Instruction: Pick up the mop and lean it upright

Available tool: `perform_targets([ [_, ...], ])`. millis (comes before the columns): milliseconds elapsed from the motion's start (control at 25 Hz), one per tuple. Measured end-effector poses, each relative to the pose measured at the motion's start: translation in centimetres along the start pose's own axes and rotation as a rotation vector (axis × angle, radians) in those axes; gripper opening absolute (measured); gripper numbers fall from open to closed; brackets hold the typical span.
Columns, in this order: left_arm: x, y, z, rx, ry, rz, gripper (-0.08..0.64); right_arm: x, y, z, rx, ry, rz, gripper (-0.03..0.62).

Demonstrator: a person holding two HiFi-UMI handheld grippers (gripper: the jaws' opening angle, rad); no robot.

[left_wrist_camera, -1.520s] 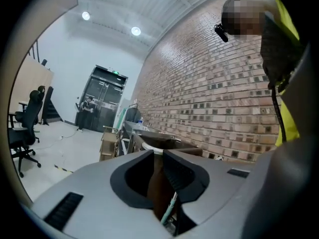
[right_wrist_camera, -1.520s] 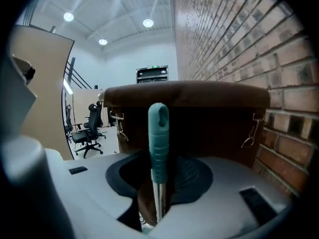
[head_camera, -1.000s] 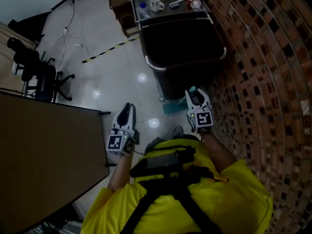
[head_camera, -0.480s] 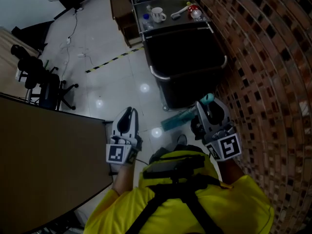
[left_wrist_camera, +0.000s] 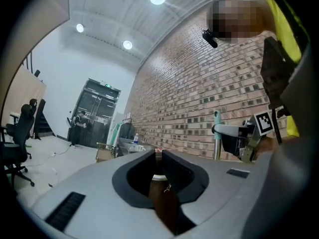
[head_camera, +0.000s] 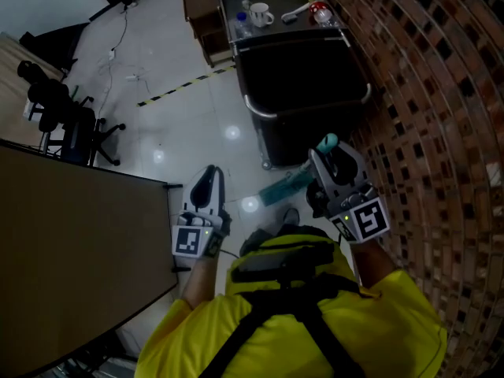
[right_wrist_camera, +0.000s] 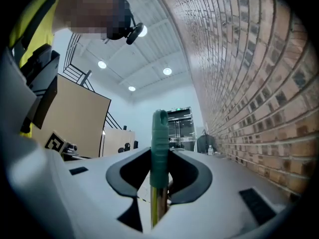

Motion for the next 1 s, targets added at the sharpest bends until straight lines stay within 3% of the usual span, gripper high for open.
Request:
perform_targets([
  [280, -2.4, -0.5, 0.3, 0.027, 0.05, -0.003, 0.048, -7.7, -2.9, -0.4, 0.02, 0.078, -0.022, 0.118],
  [800, -5.2, -1.6, 0.4, 0.093, 0.15, -0.002, 0.048, -26.8, -9.2, -2.8, -0.105, 0.439, -0.051, 0.118],
  [1000, -5.7, -1.9, 0.2, 0.111, 0.186, -0.001, 0.048, -30.1, -10.3, -5.9, -0.148, 0.483, -0.055, 0.121],
])
Point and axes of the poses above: the fingertips, and each gripper's own axes: z backward along the fingers, y to its left, x out of its top, the point moved 7 cm from there along z, backward along the fingers, and after that the axes turned 6 degrees about -x, right-handed, at the moved point
